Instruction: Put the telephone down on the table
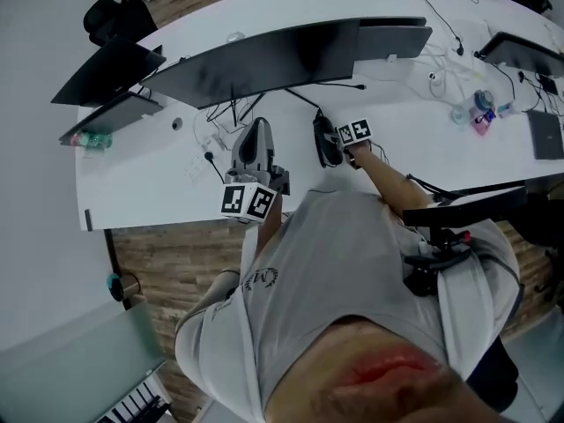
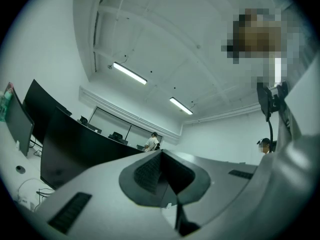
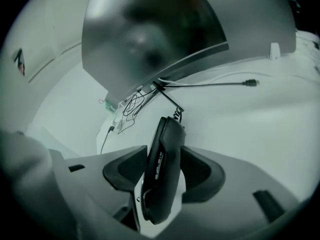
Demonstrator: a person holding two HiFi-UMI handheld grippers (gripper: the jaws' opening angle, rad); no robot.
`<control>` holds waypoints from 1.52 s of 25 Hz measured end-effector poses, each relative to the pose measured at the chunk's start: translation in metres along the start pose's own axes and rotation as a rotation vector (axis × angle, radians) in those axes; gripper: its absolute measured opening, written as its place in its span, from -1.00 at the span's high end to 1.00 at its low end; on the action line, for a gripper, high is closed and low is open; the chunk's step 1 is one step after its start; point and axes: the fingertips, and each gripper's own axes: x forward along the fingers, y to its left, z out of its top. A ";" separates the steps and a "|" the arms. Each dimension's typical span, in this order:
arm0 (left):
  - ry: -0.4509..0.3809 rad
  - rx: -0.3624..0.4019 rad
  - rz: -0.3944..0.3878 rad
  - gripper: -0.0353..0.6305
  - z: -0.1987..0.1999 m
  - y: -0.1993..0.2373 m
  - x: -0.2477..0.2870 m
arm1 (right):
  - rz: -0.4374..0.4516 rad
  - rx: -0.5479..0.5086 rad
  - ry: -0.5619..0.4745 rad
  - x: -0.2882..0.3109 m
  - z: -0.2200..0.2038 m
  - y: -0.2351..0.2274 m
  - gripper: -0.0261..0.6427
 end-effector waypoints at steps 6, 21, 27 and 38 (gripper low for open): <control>-0.006 0.016 0.023 0.86 0.003 0.000 -0.011 | 0.106 0.101 0.010 -0.004 0.001 -0.007 0.32; 0.022 0.025 0.045 0.86 -0.003 -0.004 -0.023 | 0.173 0.106 -0.027 0.009 -0.010 0.006 0.27; 0.016 0.028 0.076 0.86 -0.001 0.001 -0.034 | 0.343 0.350 -0.107 0.006 -0.013 -0.010 0.27; 0.015 0.051 0.155 0.86 -0.008 0.029 -0.032 | 0.158 0.081 -0.492 -0.123 0.152 0.025 0.27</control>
